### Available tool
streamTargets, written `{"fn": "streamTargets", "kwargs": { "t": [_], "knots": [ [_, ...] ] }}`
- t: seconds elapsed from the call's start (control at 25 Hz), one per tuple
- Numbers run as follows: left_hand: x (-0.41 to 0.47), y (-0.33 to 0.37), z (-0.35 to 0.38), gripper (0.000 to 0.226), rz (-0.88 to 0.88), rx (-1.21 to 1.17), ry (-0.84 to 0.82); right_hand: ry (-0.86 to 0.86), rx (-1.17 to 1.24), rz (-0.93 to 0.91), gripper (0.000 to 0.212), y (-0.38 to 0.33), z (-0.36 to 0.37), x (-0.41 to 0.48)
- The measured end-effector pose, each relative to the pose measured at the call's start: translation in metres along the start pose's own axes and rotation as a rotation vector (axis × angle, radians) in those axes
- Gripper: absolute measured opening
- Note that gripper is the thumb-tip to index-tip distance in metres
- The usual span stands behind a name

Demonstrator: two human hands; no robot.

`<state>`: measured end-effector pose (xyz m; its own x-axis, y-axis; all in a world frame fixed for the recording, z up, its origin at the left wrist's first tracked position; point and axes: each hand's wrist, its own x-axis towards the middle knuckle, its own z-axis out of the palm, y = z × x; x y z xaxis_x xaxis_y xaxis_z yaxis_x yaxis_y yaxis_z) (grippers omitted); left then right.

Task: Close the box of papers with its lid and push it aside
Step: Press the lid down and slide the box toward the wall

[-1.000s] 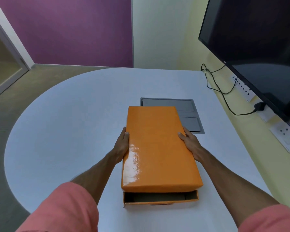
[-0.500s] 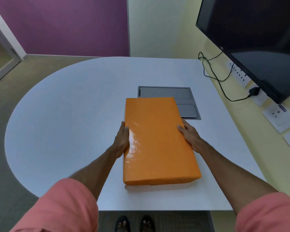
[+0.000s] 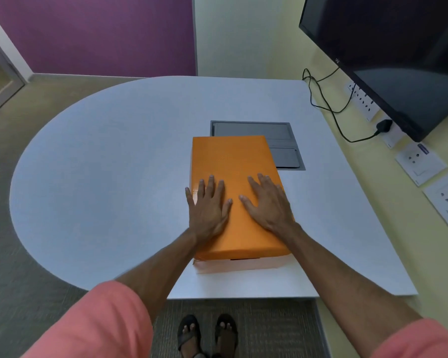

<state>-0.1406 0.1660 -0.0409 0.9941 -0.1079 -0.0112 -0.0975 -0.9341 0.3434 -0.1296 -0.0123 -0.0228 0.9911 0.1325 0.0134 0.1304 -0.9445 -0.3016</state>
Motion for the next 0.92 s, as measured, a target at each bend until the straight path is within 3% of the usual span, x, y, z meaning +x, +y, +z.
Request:
{"fn": "streamTargets", "kwargs": {
  "t": [0.48,0.92],
  "knots": [
    [-0.012,-0.006,0.025,0.062,0.015,0.128,0.029,0.02,-0.112,0.009,0.069,-0.007,0.043,-0.021],
    [-0.006,-0.004,0.022,0.061,0.023,0.144,0.028,0.08,-0.104,0.027,0.066,-0.01,0.039,-0.016]
  ]
}}
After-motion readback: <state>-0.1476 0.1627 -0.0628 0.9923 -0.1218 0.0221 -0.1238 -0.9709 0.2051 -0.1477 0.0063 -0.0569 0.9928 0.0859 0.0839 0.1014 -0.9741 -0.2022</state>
